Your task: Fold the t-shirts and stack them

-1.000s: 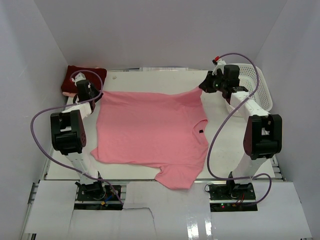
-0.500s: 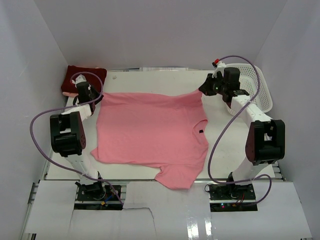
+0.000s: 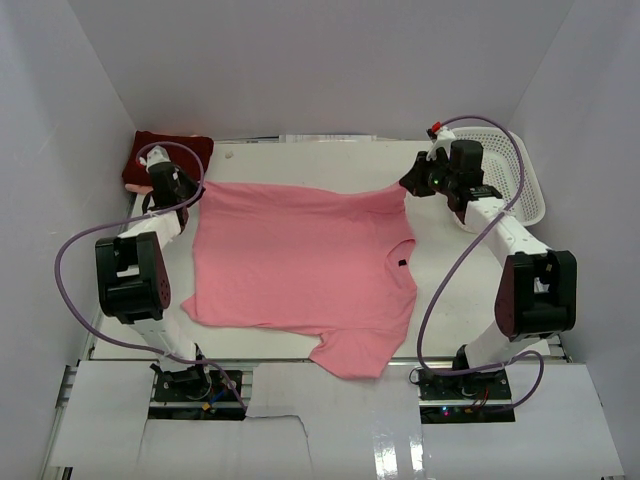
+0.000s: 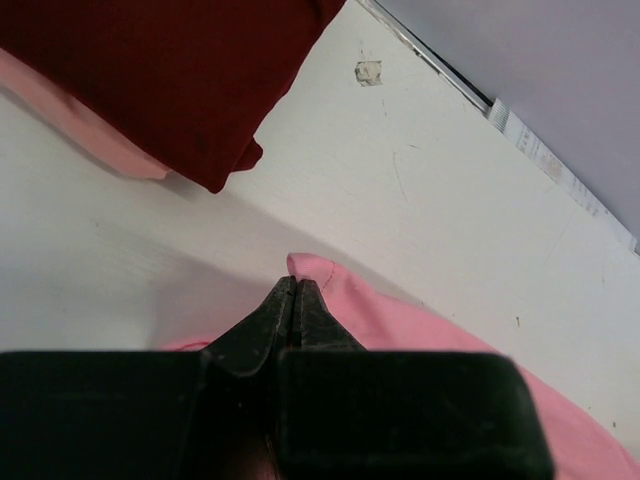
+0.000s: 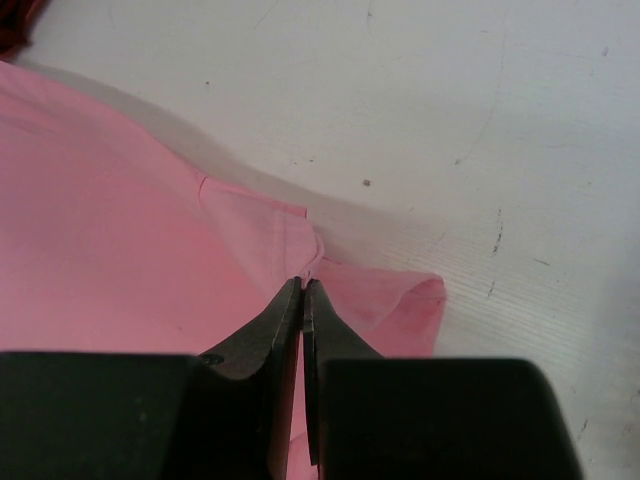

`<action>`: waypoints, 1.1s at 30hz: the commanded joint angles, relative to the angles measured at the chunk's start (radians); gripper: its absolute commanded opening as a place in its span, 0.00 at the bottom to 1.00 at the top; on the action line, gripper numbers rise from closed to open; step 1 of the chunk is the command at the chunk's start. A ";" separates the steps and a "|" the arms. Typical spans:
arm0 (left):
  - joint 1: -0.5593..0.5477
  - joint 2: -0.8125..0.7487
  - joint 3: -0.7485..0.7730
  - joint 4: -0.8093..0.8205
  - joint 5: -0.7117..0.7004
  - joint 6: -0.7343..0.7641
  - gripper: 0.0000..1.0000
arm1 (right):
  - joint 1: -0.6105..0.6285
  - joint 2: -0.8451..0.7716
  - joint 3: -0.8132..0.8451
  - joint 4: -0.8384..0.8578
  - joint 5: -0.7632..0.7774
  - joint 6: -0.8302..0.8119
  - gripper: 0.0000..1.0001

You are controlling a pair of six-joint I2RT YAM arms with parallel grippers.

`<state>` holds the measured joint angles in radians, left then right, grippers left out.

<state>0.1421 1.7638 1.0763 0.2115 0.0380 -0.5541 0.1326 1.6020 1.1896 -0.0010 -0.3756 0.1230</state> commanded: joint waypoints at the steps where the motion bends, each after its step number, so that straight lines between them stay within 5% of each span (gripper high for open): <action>1: 0.008 -0.084 -0.022 0.006 -0.009 0.013 0.00 | 0.004 -0.054 -0.019 0.025 0.004 -0.011 0.08; 33: 0.007 -0.210 -0.148 -0.064 -0.023 -0.027 0.00 | 0.050 -0.197 -0.186 0.003 0.024 -0.011 0.08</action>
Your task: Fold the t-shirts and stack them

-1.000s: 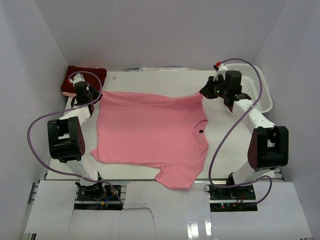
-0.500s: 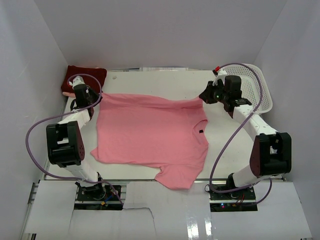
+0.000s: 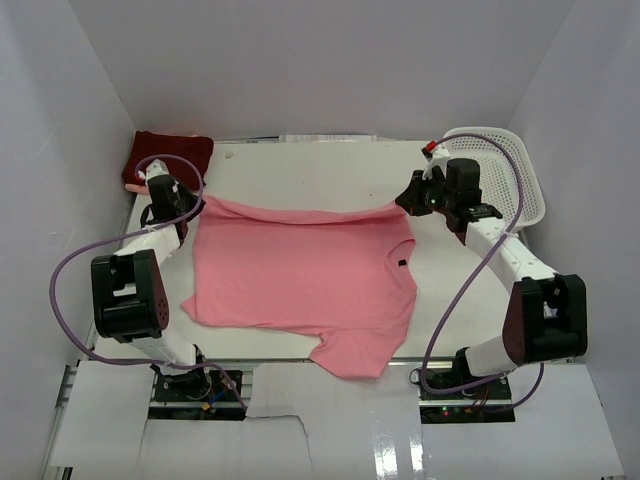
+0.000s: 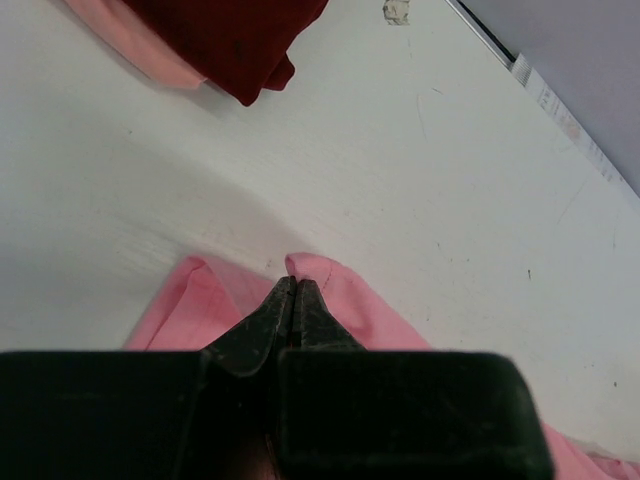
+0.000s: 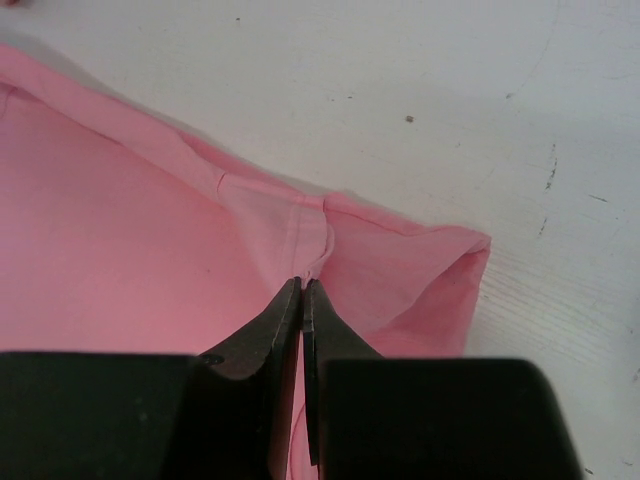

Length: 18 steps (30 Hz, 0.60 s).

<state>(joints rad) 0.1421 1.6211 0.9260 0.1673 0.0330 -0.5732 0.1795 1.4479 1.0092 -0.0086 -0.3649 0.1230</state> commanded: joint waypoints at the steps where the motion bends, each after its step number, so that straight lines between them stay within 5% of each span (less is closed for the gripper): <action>1: 0.008 -0.066 0.008 -0.031 -0.018 -0.008 0.00 | 0.005 -0.044 -0.007 0.010 0.014 -0.013 0.08; 18: 0.019 -0.082 -0.010 -0.084 -0.048 -0.030 0.00 | 0.021 -0.087 -0.057 -0.056 0.035 -0.013 0.08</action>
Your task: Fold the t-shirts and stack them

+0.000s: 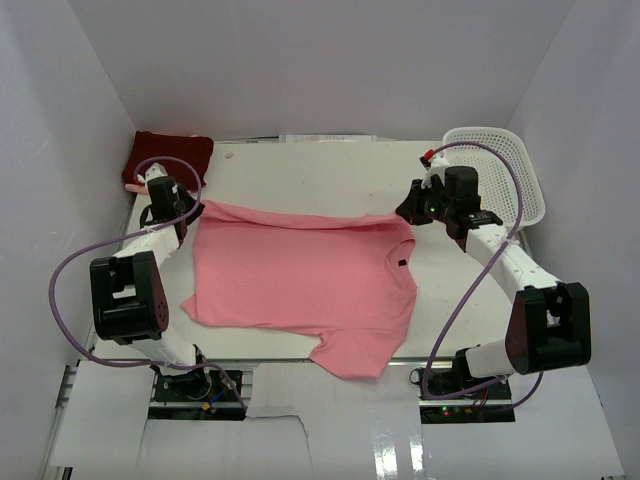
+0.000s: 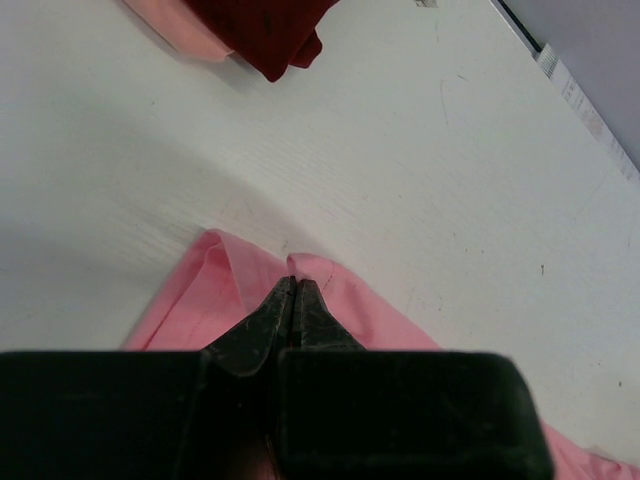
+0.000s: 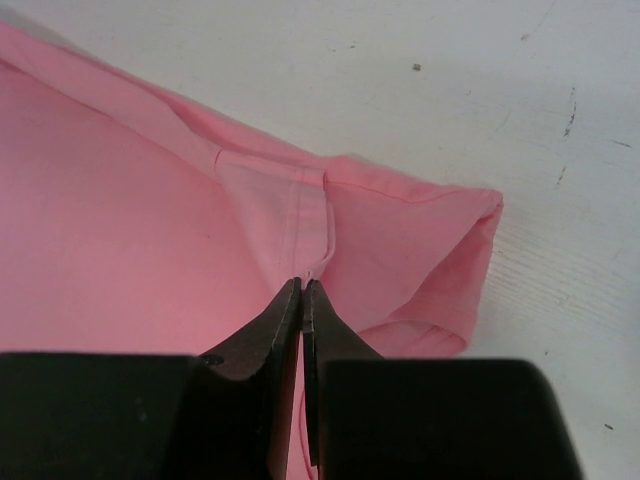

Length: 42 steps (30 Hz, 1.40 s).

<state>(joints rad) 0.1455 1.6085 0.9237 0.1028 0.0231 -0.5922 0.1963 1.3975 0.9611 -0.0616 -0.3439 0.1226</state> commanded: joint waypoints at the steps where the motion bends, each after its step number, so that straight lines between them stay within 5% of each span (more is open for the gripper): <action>1: 0.019 -0.068 -0.008 -0.023 -0.038 -0.011 0.00 | 0.005 -0.038 -0.010 -0.009 0.022 -0.011 0.08; 42: 0.058 -0.027 -0.063 -0.071 0.052 -0.087 0.00 | -0.001 -0.060 -0.156 -0.112 0.218 0.132 0.08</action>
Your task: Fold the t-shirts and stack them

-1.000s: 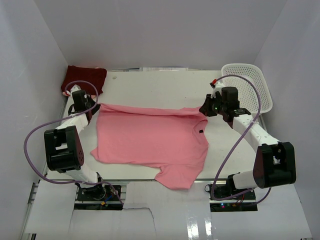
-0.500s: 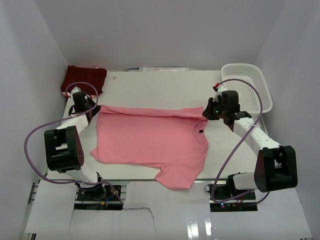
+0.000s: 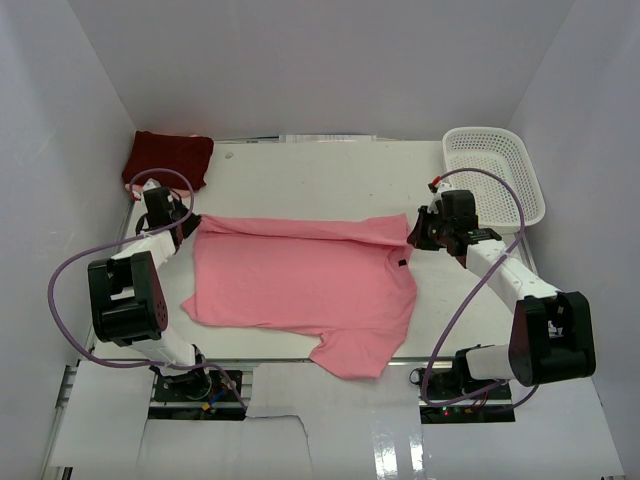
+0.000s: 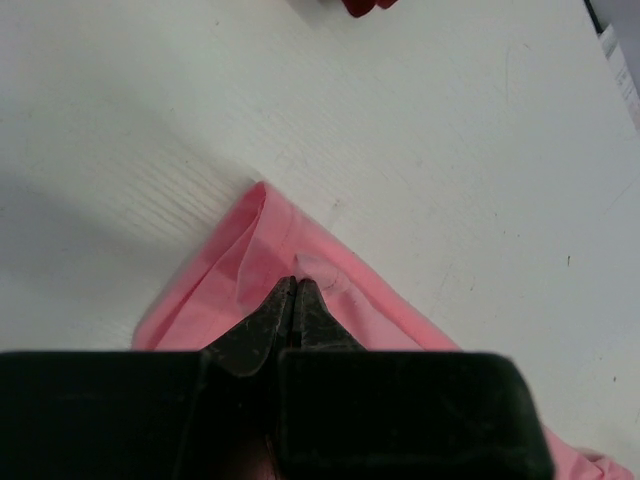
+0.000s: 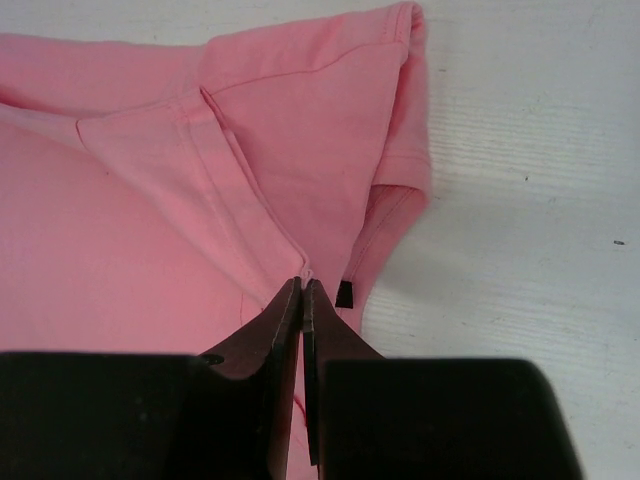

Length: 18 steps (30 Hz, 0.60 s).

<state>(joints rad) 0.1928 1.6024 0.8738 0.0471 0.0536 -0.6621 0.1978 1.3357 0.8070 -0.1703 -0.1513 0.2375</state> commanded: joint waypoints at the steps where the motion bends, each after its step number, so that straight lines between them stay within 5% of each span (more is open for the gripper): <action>1: 0.011 -0.019 -0.019 -0.013 0.026 -0.021 0.00 | -0.003 0.003 -0.005 -0.005 0.025 0.019 0.08; 18: 0.057 0.048 -0.022 -0.018 0.091 -0.057 0.00 | -0.023 0.029 -0.022 -0.026 0.045 0.043 0.08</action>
<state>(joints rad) 0.2333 1.6505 0.8562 0.0254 0.1158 -0.7082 0.1905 1.3579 0.7887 -0.1860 -0.1146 0.2691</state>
